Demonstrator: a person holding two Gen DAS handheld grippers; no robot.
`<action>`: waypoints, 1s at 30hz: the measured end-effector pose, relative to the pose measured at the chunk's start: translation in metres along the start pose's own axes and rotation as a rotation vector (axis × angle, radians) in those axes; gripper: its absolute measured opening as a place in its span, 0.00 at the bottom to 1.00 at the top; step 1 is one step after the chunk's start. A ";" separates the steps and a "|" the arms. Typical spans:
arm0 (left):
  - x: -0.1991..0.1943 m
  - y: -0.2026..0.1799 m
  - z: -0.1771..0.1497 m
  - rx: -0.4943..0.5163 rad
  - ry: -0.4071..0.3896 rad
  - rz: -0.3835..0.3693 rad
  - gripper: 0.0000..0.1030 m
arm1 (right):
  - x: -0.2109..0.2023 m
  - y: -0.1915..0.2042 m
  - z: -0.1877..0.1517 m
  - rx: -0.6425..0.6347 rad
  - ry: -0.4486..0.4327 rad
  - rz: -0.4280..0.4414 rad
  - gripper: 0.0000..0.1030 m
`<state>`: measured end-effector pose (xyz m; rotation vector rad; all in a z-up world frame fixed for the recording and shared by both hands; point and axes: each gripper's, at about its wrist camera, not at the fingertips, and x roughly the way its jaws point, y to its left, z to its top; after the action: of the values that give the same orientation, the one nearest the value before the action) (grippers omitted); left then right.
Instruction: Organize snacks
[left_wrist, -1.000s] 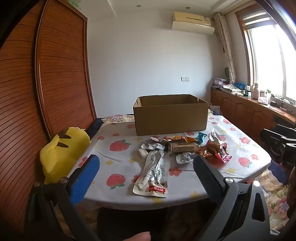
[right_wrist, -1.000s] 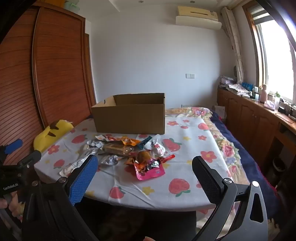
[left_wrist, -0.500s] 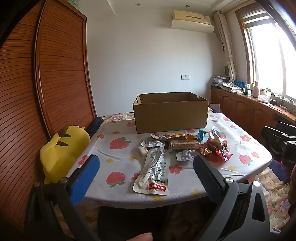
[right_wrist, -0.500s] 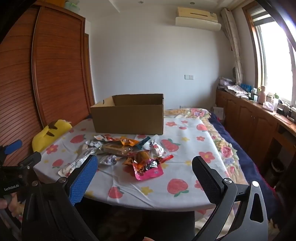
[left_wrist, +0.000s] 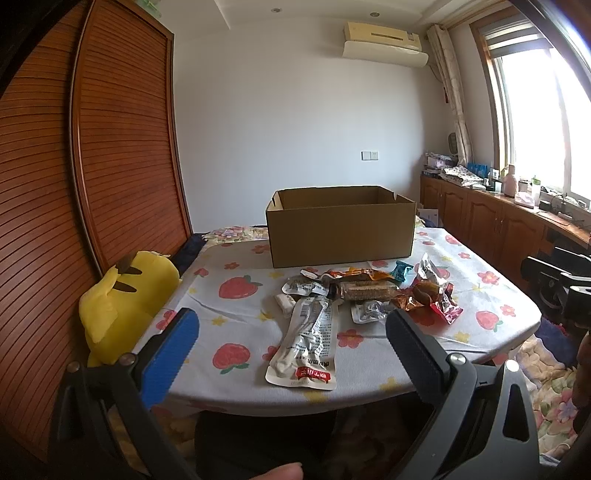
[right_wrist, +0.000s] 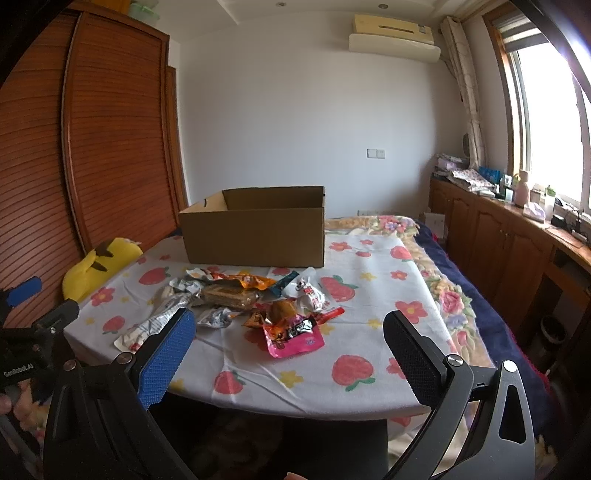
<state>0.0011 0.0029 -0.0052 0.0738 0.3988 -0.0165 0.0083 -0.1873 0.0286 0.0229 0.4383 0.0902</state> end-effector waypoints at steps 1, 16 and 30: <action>0.000 0.000 0.000 0.000 0.000 0.000 0.99 | 0.002 -0.001 -0.003 0.002 0.002 -0.002 1.00; -0.002 -0.003 0.002 0.001 -0.004 0.000 0.99 | 0.003 -0.002 -0.005 0.003 0.009 -0.003 1.00; -0.007 -0.006 0.006 -0.002 -0.016 0.000 0.99 | 0.004 -0.002 -0.005 0.003 0.007 -0.003 1.00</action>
<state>-0.0032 -0.0040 0.0024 0.0720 0.3831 -0.0169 0.0098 -0.1892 0.0221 0.0247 0.4457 0.0865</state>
